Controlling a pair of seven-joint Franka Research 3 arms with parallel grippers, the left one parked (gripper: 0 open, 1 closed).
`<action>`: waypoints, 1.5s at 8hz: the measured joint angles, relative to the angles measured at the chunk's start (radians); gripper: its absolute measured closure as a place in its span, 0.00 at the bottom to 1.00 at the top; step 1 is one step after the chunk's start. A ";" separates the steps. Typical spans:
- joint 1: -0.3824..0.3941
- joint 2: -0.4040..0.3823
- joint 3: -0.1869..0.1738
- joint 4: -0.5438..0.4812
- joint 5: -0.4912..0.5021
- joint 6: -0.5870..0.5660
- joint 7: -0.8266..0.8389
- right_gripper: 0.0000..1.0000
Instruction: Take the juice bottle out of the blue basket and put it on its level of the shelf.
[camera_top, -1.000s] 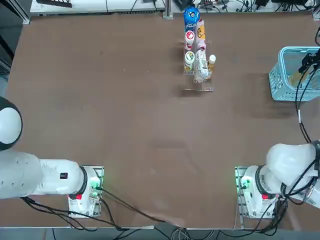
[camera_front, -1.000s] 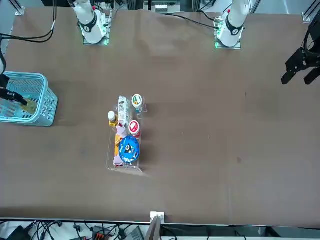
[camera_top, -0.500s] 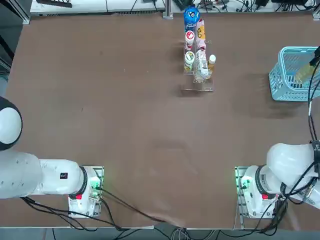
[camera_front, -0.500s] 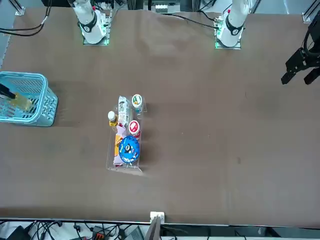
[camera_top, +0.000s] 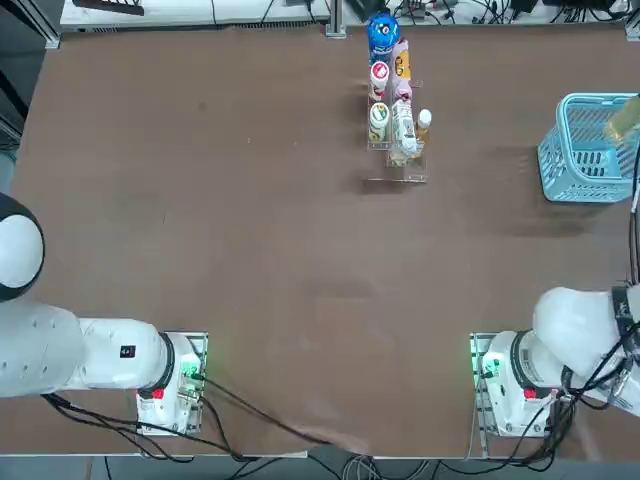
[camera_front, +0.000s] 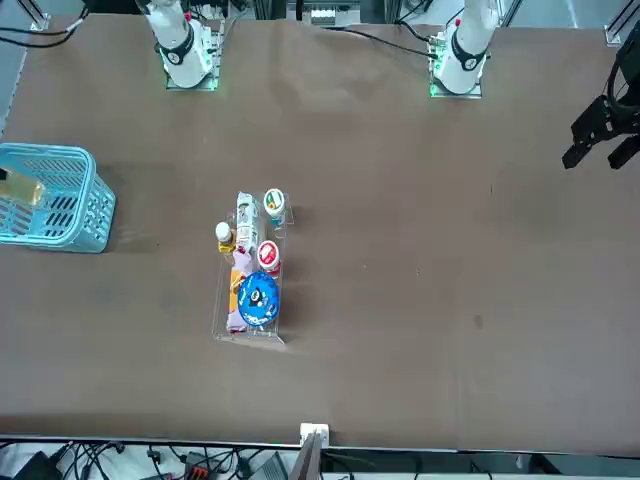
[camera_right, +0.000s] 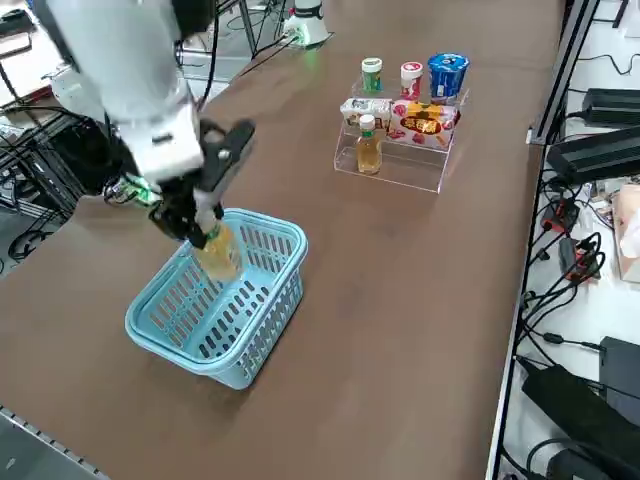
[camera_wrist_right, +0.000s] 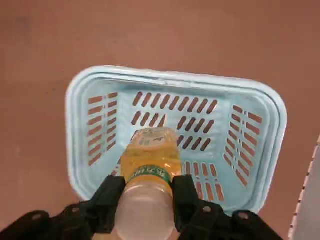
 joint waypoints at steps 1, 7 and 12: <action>0.045 -0.006 0.002 0.059 -0.020 -0.062 -0.030 0.44; 0.298 0.006 0.007 0.135 -0.032 -0.111 -0.357 0.44; 0.478 0.063 0.010 0.136 -0.003 -0.063 -0.718 0.44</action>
